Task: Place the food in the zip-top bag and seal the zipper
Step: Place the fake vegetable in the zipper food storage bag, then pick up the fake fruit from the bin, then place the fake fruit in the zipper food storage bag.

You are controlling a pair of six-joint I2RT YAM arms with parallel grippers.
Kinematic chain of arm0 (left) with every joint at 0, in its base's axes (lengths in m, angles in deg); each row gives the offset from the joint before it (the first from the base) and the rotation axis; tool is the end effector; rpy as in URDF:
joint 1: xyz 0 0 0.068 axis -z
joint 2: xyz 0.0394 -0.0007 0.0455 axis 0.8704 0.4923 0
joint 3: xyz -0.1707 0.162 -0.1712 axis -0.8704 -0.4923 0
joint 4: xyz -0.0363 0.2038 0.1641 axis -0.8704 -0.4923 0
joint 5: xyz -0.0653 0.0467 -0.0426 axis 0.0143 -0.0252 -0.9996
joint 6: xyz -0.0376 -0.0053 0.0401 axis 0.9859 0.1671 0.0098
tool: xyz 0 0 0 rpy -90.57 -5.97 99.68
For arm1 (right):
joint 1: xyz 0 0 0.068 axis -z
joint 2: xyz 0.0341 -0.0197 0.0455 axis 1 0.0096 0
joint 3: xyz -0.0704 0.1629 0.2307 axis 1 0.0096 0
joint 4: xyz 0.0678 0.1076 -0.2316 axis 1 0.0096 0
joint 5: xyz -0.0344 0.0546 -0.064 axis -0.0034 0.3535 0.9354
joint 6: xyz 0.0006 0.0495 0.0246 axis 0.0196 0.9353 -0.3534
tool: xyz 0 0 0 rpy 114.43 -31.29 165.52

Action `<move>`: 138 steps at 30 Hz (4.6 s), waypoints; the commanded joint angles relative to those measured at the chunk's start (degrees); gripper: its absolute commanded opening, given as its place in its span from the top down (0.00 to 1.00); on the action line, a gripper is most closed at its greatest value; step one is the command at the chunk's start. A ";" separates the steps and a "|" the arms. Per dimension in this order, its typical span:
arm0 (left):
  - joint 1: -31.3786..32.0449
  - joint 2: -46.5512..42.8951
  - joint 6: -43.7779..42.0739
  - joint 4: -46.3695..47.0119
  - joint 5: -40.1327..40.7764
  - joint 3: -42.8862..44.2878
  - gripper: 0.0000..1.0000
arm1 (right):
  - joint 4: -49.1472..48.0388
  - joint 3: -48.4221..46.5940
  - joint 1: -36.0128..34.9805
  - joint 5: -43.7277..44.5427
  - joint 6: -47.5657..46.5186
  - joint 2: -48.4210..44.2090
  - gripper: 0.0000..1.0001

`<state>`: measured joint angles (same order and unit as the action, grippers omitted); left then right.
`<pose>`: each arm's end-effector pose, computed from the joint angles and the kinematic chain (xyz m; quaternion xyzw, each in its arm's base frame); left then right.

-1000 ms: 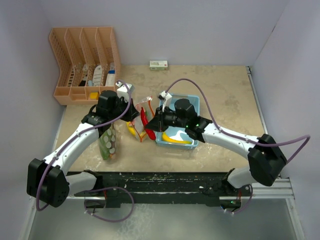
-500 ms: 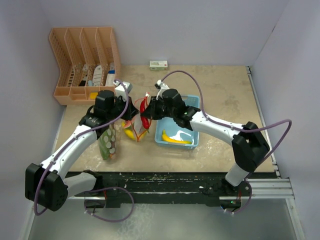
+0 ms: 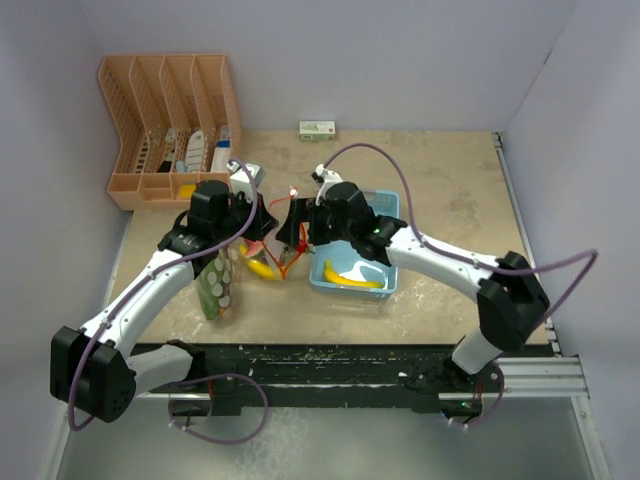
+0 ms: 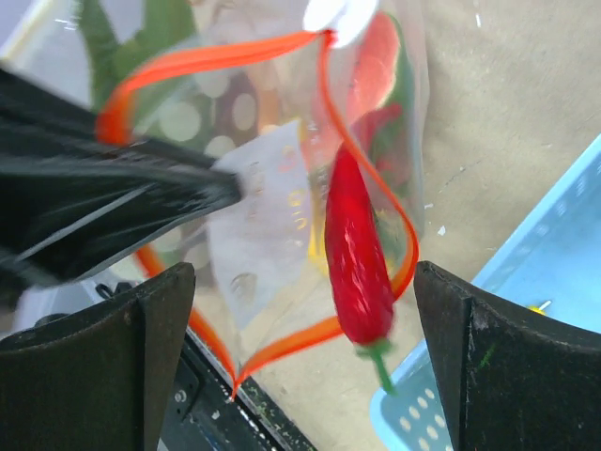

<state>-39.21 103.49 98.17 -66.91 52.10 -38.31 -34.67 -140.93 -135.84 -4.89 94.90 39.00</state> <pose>0.2368 -0.1048 0.3142 0.1228 0.8374 -0.2902 0.4466 0.2656 0.2850 0.2959 -0.0833 0.8275 0.4108 0.3736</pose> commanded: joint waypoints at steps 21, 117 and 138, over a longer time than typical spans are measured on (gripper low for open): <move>-0.07 -0.14 -0.23 2.28 -0.66 1.42 1.00 | 32.25 2.65 1.96 13.14 -17.10 -5.33 0.00; -0.08 -0.09 7.44 7.09 -7.72 5.95 1.00 | -45.04 24.66 0.64 -5.03 -16.30 -16.23 0.00; -0.11 -2.93 5.71 4.10 -6.01 7.62 1.00 | -12.83 14.05 0.78 6.53 -8.52 -13.30 0.59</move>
<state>-39.21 103.32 104.42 -64.90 46.11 -33.91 -49.29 -123.42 -135.18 -0.32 84.67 25.30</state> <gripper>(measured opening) 0.006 0.532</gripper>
